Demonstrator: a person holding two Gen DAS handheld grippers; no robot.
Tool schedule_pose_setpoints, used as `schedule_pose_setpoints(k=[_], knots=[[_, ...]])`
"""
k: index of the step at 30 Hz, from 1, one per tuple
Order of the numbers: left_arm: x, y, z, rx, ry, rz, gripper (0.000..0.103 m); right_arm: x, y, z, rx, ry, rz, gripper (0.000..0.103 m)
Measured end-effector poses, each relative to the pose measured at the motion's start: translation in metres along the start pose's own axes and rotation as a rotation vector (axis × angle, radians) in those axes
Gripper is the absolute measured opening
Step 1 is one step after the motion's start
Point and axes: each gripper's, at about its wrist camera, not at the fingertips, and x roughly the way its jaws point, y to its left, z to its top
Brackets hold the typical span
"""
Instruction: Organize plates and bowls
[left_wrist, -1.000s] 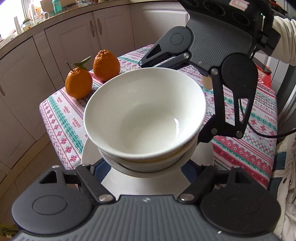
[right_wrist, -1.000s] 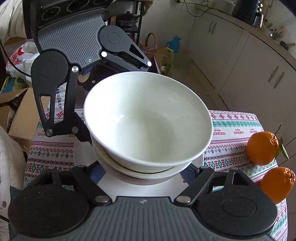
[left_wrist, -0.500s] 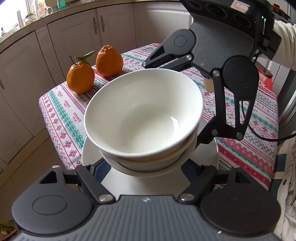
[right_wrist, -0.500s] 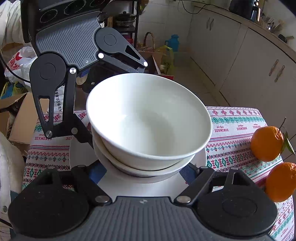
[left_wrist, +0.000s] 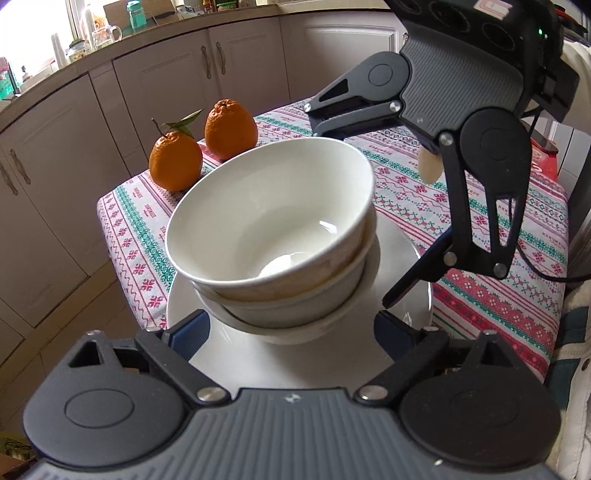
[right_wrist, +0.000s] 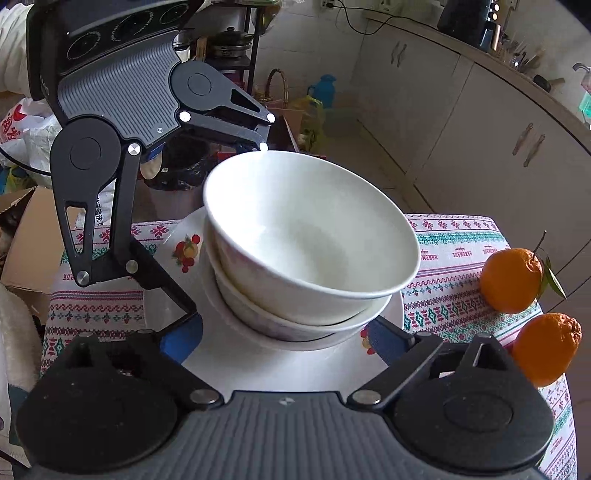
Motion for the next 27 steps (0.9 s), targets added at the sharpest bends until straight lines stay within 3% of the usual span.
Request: schedule_pose_setpoints(k=[3,8,12,15,19,22,27], knots=[[-0.013,-0.015,-0.004,0.010,-0.029,0.052,0.100,-0.012,0.010,-0.001,0.017,-0.015,-0.040,0.103],[-0.034,-0.041,-0.009,-0.036,-0.093,0.179,0.102,-0.033,0.032,-0.008,0.085,-0.027,-0.206,0.103],[-0.051,-0.064,-0.014,-0.169,-0.158,0.295,0.102,-0.048,0.044,-0.023,0.288,-0.020,-0.360,0.103],[-0.059,-0.078,-0.016,-0.330,-0.164,0.393,0.102,-0.062,0.054,-0.039,0.486,-0.010,-0.496,0.103],[-0.072,-0.092,-0.013,-0.541,-0.172,0.479,0.102,-0.085,0.066,-0.057,0.714,-0.063,-0.573,0.103],[-0.078,-0.097,-0.007,-0.642,-0.170,0.532,0.102,-0.104,0.083,-0.061,0.788,-0.133,-0.585,0.103],[-0.088,-0.115,-0.003,-0.630,-0.160,0.588,0.102,-0.120,0.111,-0.056,0.755,-0.160,-0.699,0.103]])
